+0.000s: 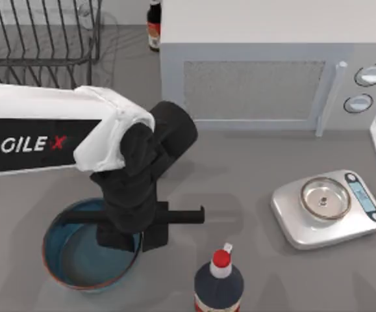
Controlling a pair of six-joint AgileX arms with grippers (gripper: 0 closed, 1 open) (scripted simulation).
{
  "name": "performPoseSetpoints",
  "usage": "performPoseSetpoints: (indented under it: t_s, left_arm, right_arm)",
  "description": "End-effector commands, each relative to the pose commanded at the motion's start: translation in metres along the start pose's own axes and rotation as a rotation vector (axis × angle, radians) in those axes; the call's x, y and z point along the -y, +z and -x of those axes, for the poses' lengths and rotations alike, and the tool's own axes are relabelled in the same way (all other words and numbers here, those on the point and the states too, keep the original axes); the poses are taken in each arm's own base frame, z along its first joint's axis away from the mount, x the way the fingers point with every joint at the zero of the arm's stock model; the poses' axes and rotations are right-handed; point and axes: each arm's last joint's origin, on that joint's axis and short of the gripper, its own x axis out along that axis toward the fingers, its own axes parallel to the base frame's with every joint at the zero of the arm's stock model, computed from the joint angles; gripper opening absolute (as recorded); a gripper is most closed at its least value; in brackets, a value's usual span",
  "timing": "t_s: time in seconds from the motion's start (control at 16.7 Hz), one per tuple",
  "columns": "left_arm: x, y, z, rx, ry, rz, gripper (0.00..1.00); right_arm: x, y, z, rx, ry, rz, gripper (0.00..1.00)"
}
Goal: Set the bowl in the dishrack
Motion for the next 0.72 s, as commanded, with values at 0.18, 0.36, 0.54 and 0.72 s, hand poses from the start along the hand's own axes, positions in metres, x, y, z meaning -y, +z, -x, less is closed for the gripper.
performPoseSetpoints:
  t_s: [0.18, 0.36, 0.54, 0.72]
  left_arm:
    - [0.008, 0.01, 0.032, 0.003, -0.002, 0.006, 0.0]
    - [0.012, 0.014, 0.08, -0.014, 0.012, 0.007, 0.0]
    - [0.009, 0.01, 0.132, -0.031, 0.025, 0.003, 0.0]
    - [0.002, 0.002, 0.175, -0.013, 0.01, -0.001, 0.0]
  right_arm:
    - [0.0, 0.0, 0.0, 0.0, 0.0, 0.0, 1.0]
    - [0.0, 0.0, 0.0, 0.0, 0.0, 0.0, 1.0]
    - [0.0, 0.0, 0.0, 0.0, 0.0, 0.0, 1.0]
    - [0.0, 0.0, 0.0, 0.0, 0.0, 0.0, 1.0]
